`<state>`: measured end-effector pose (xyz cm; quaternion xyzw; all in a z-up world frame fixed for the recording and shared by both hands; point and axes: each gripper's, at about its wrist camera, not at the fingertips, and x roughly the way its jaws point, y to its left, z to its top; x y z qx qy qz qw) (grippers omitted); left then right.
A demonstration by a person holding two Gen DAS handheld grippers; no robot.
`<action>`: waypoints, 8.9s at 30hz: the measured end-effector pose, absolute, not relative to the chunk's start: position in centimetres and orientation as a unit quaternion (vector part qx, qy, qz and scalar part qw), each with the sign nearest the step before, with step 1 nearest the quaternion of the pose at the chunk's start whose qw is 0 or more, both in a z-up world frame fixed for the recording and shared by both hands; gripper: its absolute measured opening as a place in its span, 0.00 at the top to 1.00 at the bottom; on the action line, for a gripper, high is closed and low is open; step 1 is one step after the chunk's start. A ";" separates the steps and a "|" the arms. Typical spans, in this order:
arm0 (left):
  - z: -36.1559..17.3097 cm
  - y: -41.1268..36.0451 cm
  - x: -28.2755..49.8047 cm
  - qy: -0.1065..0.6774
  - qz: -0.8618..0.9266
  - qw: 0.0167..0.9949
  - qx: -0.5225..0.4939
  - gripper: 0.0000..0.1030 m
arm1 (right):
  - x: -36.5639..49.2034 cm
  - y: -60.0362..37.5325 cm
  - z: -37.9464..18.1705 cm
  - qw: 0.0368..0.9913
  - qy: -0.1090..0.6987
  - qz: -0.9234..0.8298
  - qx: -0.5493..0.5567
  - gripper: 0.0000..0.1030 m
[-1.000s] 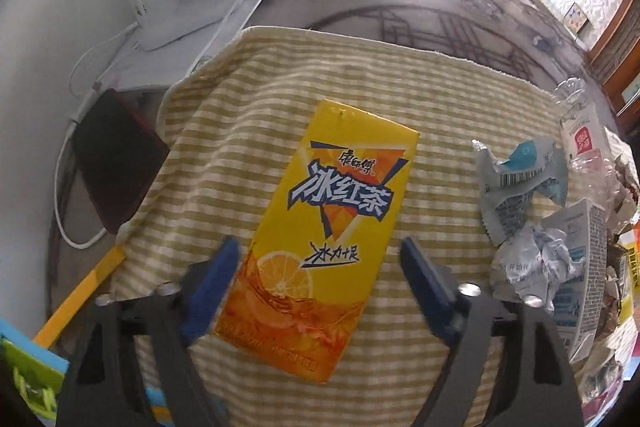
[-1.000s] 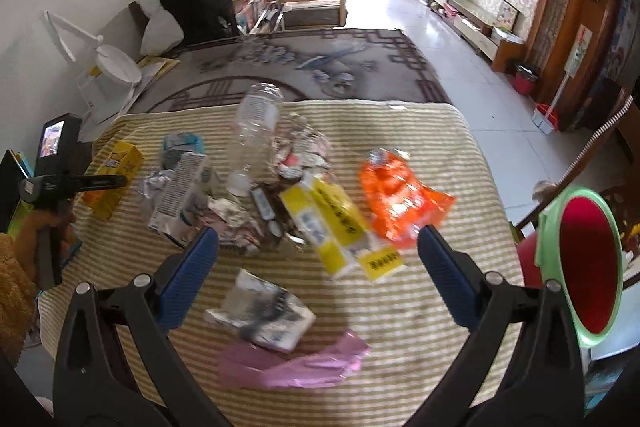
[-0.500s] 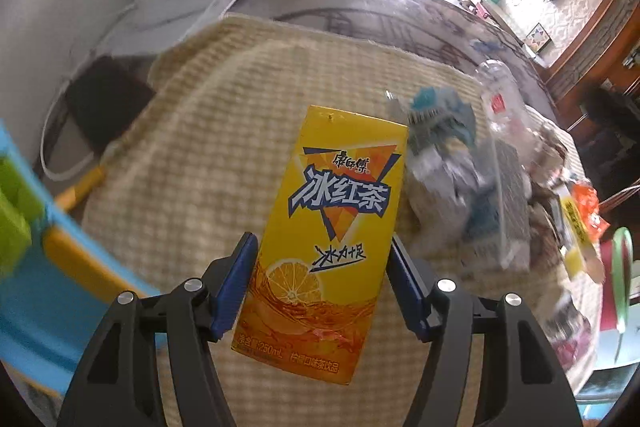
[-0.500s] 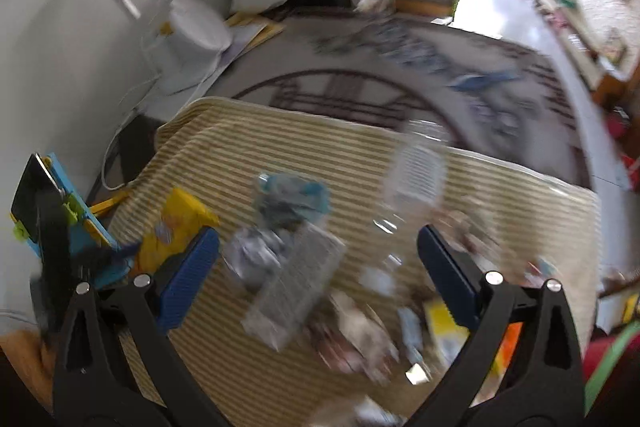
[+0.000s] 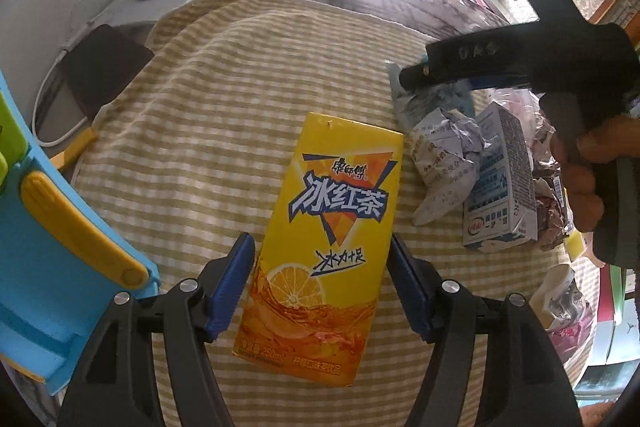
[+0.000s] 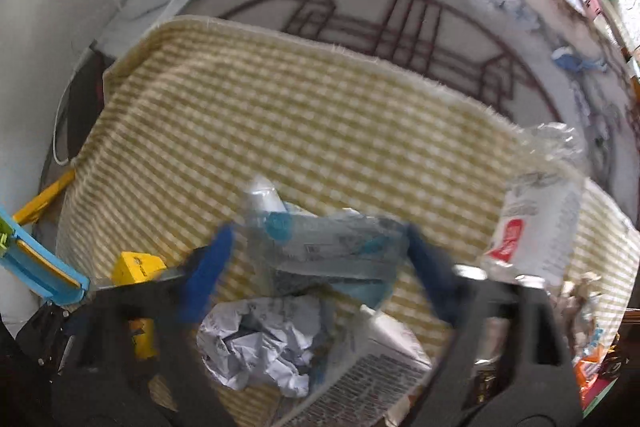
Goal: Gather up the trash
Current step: 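Hold the iced-tea carton in the left tool while the right tool grasps a clear plastic bag, then drop the plastic bag and iced-tea carton into the red bin with both tools, then grasp the crumpled paper with the left tool while the right tool grasps the small milk carton, then carry the crumpled paper and white carton over the red bin with both tools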
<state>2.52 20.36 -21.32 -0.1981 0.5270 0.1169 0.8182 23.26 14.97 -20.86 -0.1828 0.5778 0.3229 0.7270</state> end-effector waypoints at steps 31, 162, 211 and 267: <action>-8.6 9.1 4.5 0.391 0.050 0.912 -0.115 0.42 | 11.4 -8.4 -3.2 0.893 0.371 0.254 -0.015 0.62; -9.5 -11.7 9.3 0.434 0.051 0.893 -0.109 0.19 | 14.8 -41.4 -6.9 0.903 0.412 0.108 0.050 0.16; -21.9 16.1 4.7 0.531 0.063 0.814 -0.229 0.49 | 16.9 5.7 -16.8 0.783 0.548 0.285 -0.076 0.22; -7.6 -0.9 5.5 0.400 0.000 0.907 -0.135 0.67 | 10.9 -20.8 -2.8 0.894 0.372 0.247 0.047 0.64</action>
